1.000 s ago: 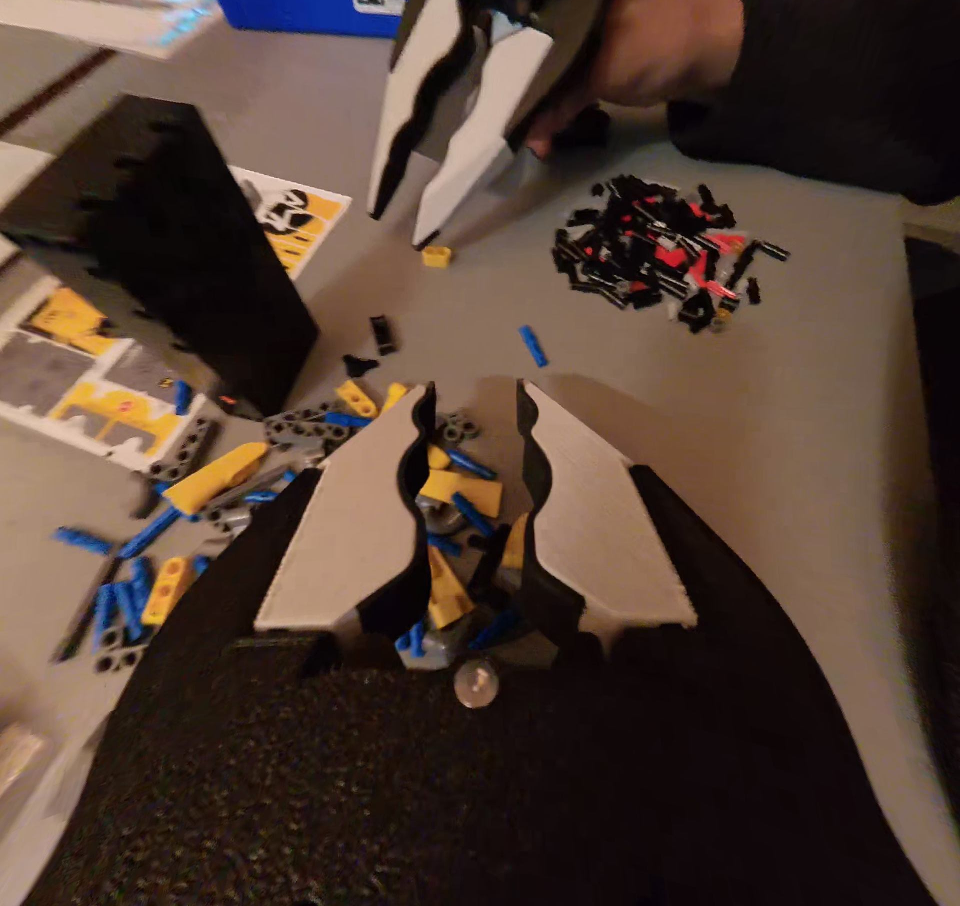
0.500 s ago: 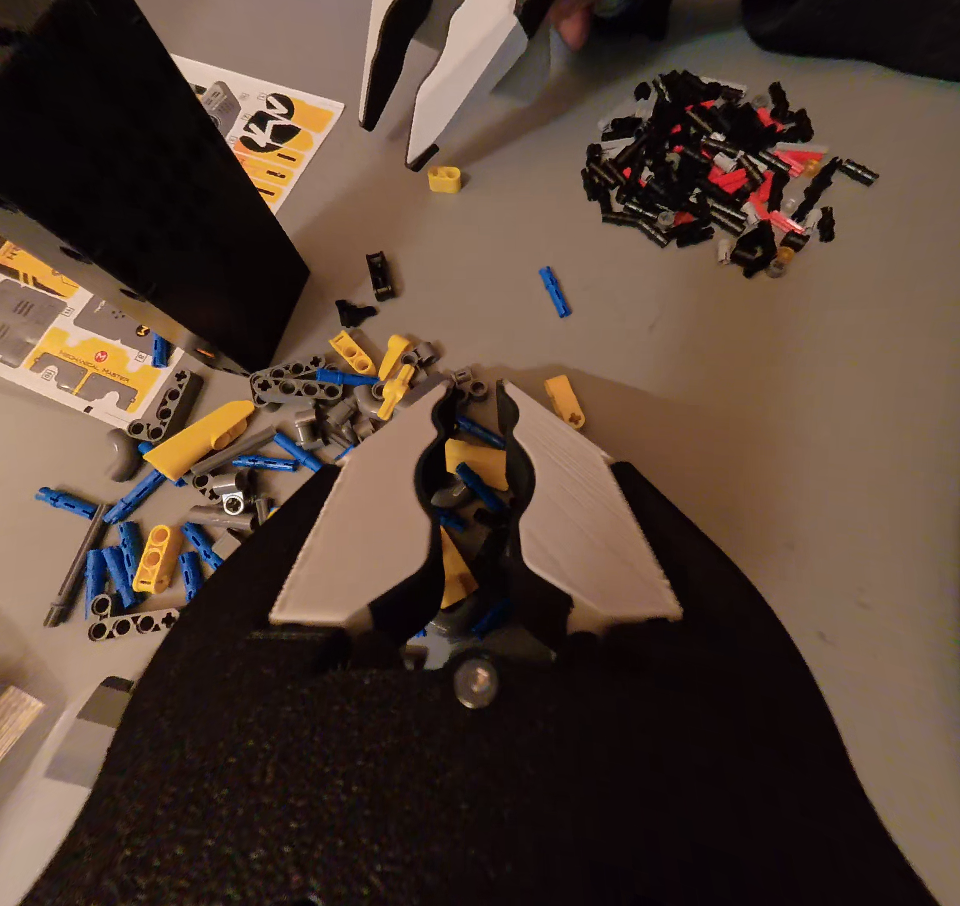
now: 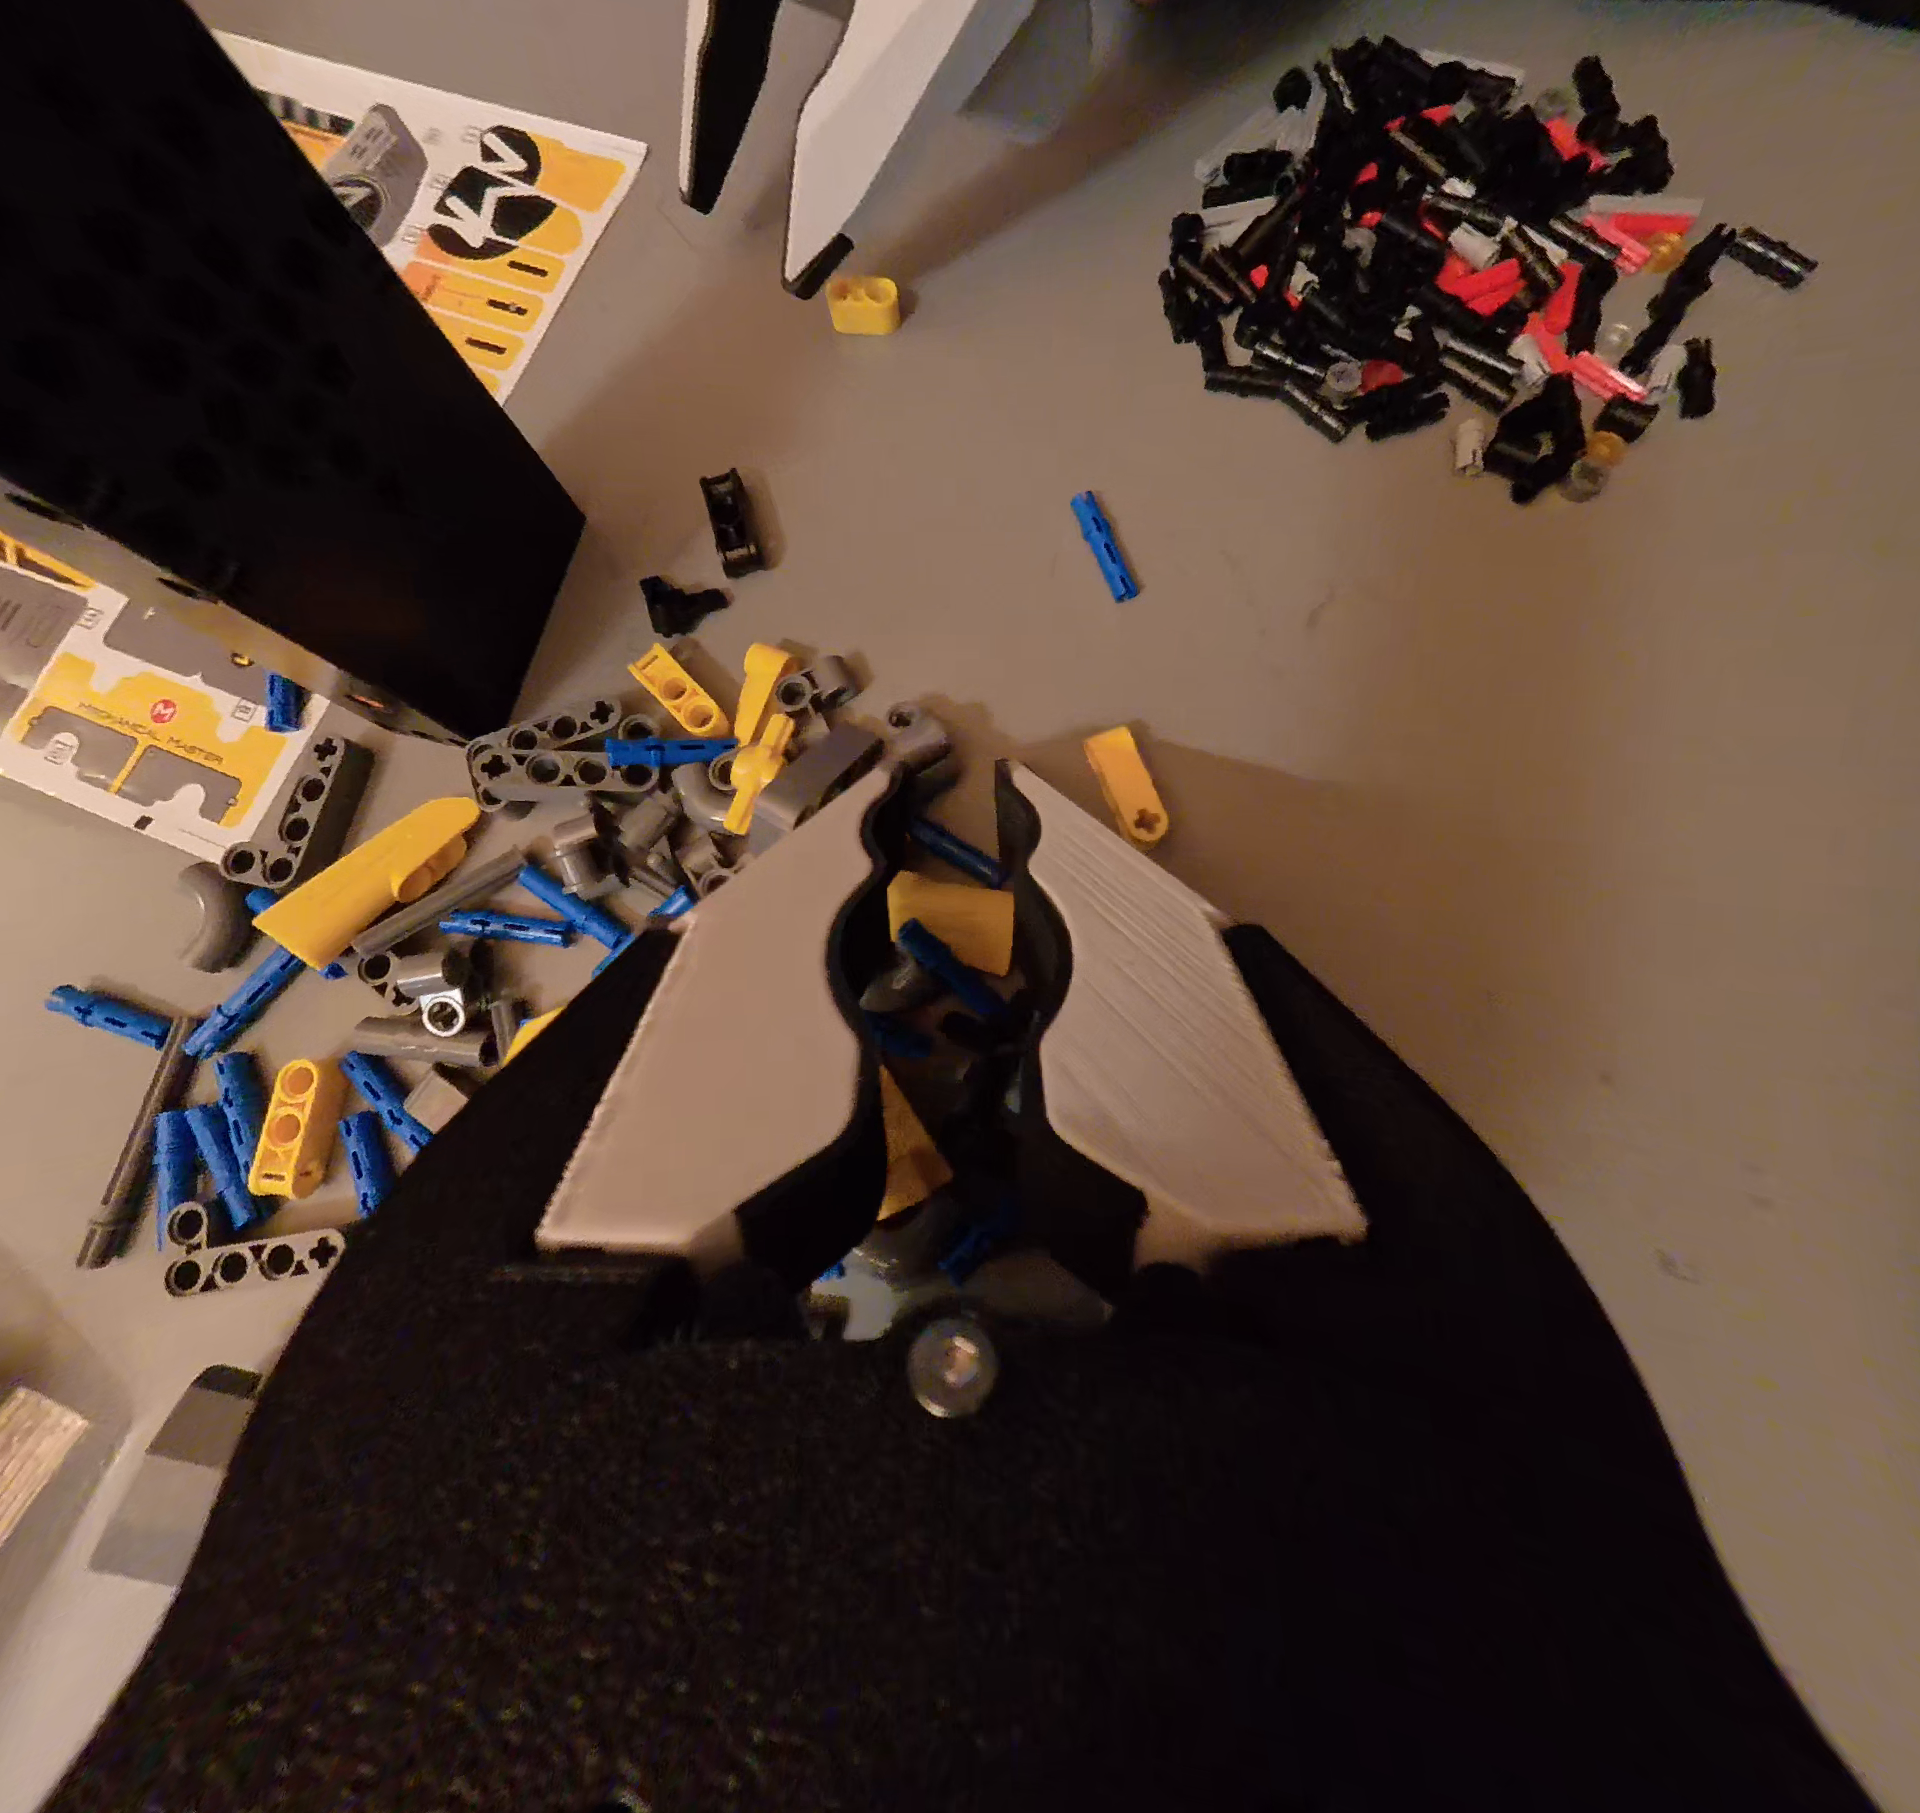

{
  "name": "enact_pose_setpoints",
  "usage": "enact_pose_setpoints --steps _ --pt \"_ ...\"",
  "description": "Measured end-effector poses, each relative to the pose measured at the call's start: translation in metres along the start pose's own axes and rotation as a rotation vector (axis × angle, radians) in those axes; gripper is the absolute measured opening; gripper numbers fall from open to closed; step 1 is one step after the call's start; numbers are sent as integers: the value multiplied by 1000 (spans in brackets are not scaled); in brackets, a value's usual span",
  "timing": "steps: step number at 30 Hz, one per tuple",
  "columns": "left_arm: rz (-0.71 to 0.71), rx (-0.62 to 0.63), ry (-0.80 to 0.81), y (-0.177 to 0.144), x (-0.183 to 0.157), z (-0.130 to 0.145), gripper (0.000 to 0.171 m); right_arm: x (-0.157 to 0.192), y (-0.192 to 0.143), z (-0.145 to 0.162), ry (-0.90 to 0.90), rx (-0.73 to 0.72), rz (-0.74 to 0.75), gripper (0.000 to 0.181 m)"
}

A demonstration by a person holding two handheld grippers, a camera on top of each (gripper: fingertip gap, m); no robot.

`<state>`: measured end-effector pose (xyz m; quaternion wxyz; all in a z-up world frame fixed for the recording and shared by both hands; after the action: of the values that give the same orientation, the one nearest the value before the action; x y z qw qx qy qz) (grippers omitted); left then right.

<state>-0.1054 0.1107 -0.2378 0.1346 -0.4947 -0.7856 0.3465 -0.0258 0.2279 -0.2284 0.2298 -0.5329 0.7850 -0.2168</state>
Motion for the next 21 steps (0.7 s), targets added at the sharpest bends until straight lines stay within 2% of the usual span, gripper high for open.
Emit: enact_pose_setpoints --steps 8,21 --pt "-1 -53 3 -6 0 -5 3 2 0 1 -13 6 1 29" --pt "-7 -26 9 -4 0 -2 4 1 1 1 -3 12 -5 29"
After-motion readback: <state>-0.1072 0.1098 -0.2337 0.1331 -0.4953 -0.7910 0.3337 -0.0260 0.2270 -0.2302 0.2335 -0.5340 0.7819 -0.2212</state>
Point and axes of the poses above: each gripper's, where its closed fingertips meet, y out along the fingers, z out of its underside, x = y × z across the jaws, the point moved 2 cm from there along -y, back along the fingers, and after that the axes turned 15 degrees about z, right-handed, at the moved point
